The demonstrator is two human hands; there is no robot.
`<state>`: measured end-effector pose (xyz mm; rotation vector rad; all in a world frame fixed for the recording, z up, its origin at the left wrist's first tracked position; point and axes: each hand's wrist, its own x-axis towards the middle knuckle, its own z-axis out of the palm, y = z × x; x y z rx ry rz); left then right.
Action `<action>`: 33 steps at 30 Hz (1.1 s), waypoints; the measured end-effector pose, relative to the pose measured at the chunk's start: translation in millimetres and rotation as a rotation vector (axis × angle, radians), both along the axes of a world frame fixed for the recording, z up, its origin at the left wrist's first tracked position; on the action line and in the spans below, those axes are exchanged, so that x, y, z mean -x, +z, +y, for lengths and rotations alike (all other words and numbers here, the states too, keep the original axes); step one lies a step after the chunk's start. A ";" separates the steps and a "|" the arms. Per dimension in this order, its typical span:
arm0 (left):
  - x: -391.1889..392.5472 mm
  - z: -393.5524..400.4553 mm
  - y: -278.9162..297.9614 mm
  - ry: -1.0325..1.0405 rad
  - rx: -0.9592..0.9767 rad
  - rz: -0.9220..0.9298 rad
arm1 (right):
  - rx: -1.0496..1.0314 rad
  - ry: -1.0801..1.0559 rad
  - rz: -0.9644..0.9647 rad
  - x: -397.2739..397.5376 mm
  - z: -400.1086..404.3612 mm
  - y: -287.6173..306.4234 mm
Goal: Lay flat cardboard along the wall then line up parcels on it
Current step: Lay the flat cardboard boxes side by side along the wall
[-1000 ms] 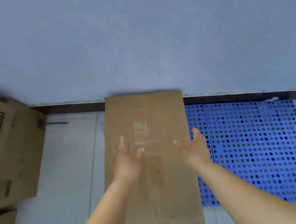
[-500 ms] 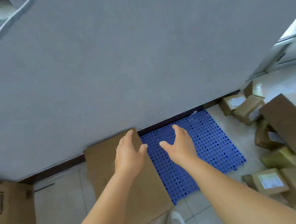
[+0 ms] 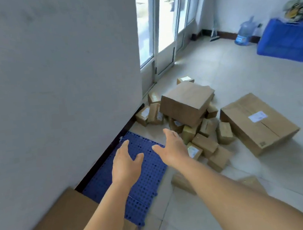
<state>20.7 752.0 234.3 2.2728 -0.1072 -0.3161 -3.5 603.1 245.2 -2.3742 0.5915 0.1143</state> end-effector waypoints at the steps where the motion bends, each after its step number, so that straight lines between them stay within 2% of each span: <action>1: 4.3 -15.8 3.1 -0.040 0.003 -0.006 | 0.005 -0.038 -0.004 9.4 -15.6 3.9; 7: 34.1 -111.4 15.1 -0.230 -0.015 -0.041 | 0.010 -0.269 -0.041 71.3 -100.9 20.3; 14: 95.7 -229.6 21.6 -0.394 -0.040 -0.071 | 0.000 -0.422 -0.031 156.4 -208.4 27.0; 26: 207.1 -439.9 22.1 -0.485 -0.077 -0.081 | 0.005 -0.496 -0.015 289.7 -411.3 34.1; 33: 231.4 -541.3 15.3 -0.541 -0.082 -0.062 | 0.019 -0.572 -0.049 318.6 -503.2 33.9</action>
